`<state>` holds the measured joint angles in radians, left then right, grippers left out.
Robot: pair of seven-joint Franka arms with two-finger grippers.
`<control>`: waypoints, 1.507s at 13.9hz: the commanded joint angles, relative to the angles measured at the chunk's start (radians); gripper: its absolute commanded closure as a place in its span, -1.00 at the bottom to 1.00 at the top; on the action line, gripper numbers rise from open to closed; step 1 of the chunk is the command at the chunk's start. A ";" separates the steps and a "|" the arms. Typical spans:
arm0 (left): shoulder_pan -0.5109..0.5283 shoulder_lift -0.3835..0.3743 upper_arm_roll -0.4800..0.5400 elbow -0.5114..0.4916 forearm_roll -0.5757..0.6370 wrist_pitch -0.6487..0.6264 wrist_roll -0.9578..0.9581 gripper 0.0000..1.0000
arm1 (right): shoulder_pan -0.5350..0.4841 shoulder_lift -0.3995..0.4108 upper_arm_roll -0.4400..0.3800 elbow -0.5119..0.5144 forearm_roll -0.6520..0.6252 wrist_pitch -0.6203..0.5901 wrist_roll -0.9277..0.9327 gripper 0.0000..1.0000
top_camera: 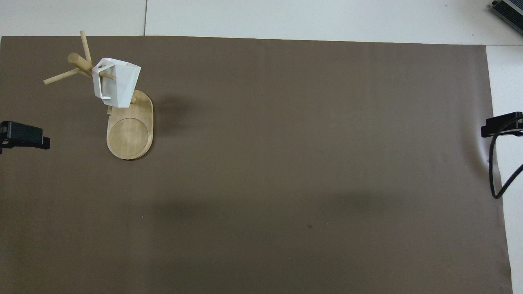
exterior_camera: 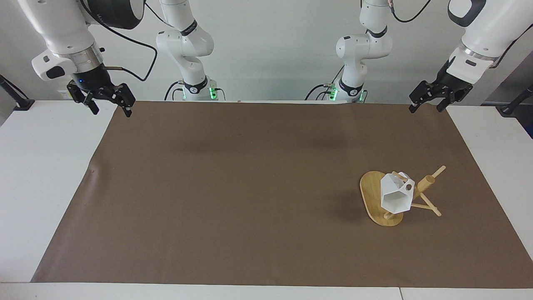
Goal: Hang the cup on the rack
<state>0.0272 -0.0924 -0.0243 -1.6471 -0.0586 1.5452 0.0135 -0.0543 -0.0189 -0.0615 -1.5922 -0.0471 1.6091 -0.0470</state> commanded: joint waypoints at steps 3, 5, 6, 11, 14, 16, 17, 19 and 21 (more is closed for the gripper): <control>-0.128 0.013 0.115 0.062 0.037 -0.063 0.054 -1.00 | -0.004 -0.015 0.005 -0.012 0.004 -0.009 0.003 -1.00; -0.125 0.013 0.109 0.061 0.036 -0.065 0.049 -1.00 | -0.004 -0.015 0.005 -0.012 0.004 -0.009 0.003 -1.00; -0.125 0.013 0.109 0.062 0.036 -0.062 0.049 -1.00 | -0.004 -0.015 0.005 -0.012 0.004 -0.009 0.003 -1.00; -0.127 0.008 0.107 0.050 0.037 -0.062 0.046 -1.00 | -0.004 -0.015 0.005 -0.012 0.004 -0.009 0.003 -1.00; -0.135 0.010 0.104 0.052 0.060 -0.059 0.039 -1.00 | -0.004 -0.015 0.005 -0.012 0.004 -0.009 0.003 -1.00; -0.135 0.010 0.104 0.050 0.065 -0.056 0.039 -1.00 | -0.004 -0.015 0.003 -0.012 0.004 -0.009 0.003 -1.00; -0.135 0.010 0.104 0.050 0.071 -0.057 0.039 -1.00 | -0.004 -0.015 0.005 -0.012 0.004 -0.009 0.003 -1.00; -0.136 0.010 0.103 0.050 0.080 -0.060 0.039 -1.00 | -0.004 -0.015 0.005 -0.012 0.004 -0.009 0.003 -1.00; -0.136 0.008 0.103 0.049 0.085 -0.054 0.043 -1.00 | -0.004 -0.015 0.003 -0.012 0.004 -0.009 0.003 -1.00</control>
<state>-0.0884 -0.0904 0.0670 -1.6128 -0.0042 1.5058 0.0528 -0.0543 -0.0190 -0.0615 -1.5922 -0.0471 1.6091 -0.0470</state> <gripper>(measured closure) 0.000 0.000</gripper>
